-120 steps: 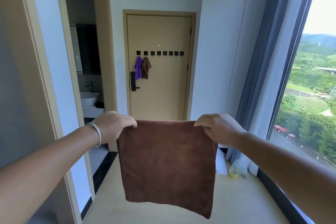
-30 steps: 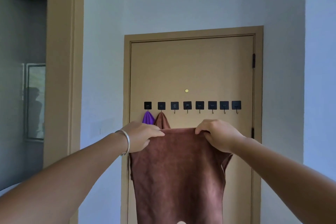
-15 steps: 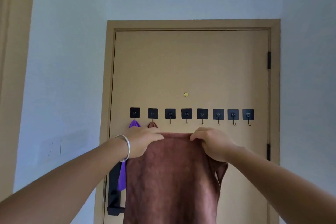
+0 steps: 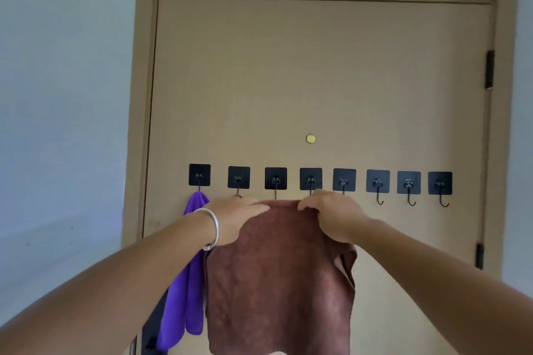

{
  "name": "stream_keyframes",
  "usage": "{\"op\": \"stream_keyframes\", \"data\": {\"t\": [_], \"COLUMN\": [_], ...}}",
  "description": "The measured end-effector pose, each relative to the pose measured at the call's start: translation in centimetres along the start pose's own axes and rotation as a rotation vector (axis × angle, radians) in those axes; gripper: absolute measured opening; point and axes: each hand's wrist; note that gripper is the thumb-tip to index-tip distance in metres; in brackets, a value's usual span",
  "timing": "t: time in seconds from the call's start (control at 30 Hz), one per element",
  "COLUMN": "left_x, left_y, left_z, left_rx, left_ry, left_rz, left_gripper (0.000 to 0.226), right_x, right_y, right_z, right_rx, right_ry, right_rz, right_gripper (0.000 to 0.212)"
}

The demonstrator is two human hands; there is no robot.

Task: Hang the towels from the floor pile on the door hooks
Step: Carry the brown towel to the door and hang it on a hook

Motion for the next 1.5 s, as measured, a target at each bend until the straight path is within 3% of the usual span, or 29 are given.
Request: {"op": "stream_keyframes", "data": {"t": [0.3, 0.5, 0.63, 0.7, 0.8, 0.87, 0.97, 1.03, 1.13, 1.23, 1.37, 1.5], "left_x": [-9.0, -12.3, -12.5, -12.1, -11.8, -11.8, -12.1, -12.1, -11.2, -10.5, -10.2, -9.6], "left_y": [-4.0, -6.4, -8.1, -8.9, -10.3, -11.1, -12.2, -13.2, -14.9, -16.0, -15.2, -13.6], "left_z": [3.6, 4.7, 4.6, 4.0, 2.7, 1.8, 0.1, -1.1, -1.9, -1.6, -0.9, -0.1], "left_rx": [-0.049, -0.017, -0.041, -0.109, -0.204, -0.289, -0.278, -0.070, 0.362, 0.575, 0.621, 0.395], "left_ry": [0.161, 0.153, 0.148, 0.131, 0.132, 0.126, 0.141, 0.207, 0.248, 0.238, 0.219, 0.280], "left_rz": [0.050, 0.082, 0.020, -0.022, -0.079, -0.120, -0.134, -0.071, 0.035, 0.044, 0.088, -0.009], "left_gripper": [0.079, 0.069, 0.062, 0.055, 0.042, 0.036, 0.031, 0.028, 0.032, 0.038, 0.036, 0.017], "right_x": [-9.2, -12.1, -12.4, -11.9, -11.2, -11.0, -11.1, -10.8, -9.5, -8.1, -7.1, -6.7], "right_y": [-5.1, -8.1, -10.2, -10.8, -12.0, -12.8, -14.7, -16.1, -17.2, -18.0, -18.5, -17.6], "right_z": [-4.7, -6.7, -7.3, -6.9, -6.3, -5.9, -4.7, -4.2, -4.2, -4.0, -3.0, -3.0], "right_rx": [0.086, 0.249, 0.327, 0.365, 0.406, 0.380, 0.225, 0.096, -0.189, -0.412, -0.527, -0.419], "right_ry": [0.058, 0.174, 0.246, 0.283, 0.371, 0.357, 0.190, 0.067, -0.028, -0.066, -0.064, -0.100], "right_rz": [-0.028, 0.011, 0.003, -0.054, -0.274, -0.321, -0.170, -0.109, -0.165, -0.206, -0.140, -0.160], "right_gripper": [0.053, 0.044, 0.037, 0.032, 0.024, 0.018, 0.024, 0.033, 0.041, 0.041, 0.042, 0.044]}}
Point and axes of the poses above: each hand's wrist, its own x-axis away from the middle knuckle, its own y-axis out of the back of the hand, z = x × y, and after that the axes turned 5 degrees about -x, right-handed
